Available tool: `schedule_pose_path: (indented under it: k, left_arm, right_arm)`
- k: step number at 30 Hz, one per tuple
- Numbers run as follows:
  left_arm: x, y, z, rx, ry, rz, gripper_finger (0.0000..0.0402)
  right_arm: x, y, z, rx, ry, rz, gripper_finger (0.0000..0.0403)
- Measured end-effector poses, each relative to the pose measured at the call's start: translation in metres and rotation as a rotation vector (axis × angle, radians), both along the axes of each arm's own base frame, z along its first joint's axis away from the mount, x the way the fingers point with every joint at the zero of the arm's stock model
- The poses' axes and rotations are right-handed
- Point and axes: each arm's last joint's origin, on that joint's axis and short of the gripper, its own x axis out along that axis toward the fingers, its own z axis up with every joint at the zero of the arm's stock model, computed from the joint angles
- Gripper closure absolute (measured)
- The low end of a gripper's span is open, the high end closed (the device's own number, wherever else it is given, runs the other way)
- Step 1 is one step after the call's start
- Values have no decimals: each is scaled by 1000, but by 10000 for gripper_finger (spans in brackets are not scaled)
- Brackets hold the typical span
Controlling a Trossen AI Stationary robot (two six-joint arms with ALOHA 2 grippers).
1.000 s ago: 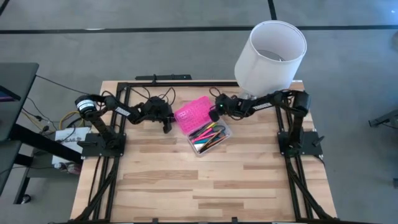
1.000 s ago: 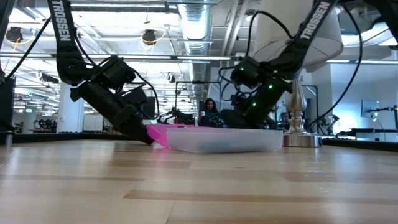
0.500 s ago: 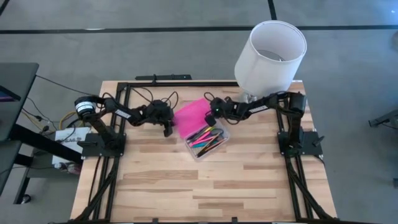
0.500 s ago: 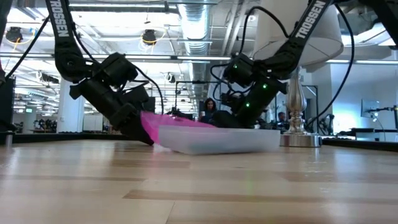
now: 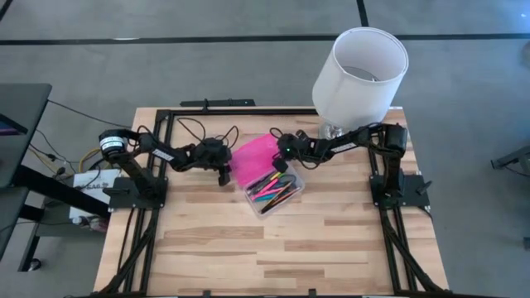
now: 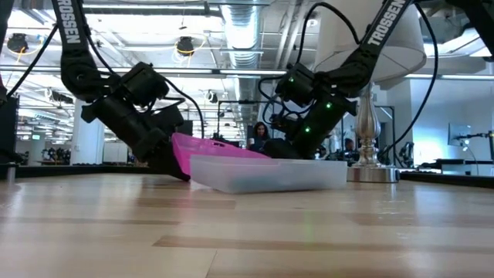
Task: Pick & place school supplies into a supply box
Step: Close the pink supply box
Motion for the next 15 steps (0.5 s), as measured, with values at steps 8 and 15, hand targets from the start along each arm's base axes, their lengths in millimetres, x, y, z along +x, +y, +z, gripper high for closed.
schedule_pose_path:
  k: [8,15]
  left_arm:
    - [-12,-4,-6,93,10,30,288]
    - [-19,6,-6,127,9,38,288]
  right_arm:
    - [2,1,1,-28,6,45,399]
    - [3,5,1,-62,29,95,400]
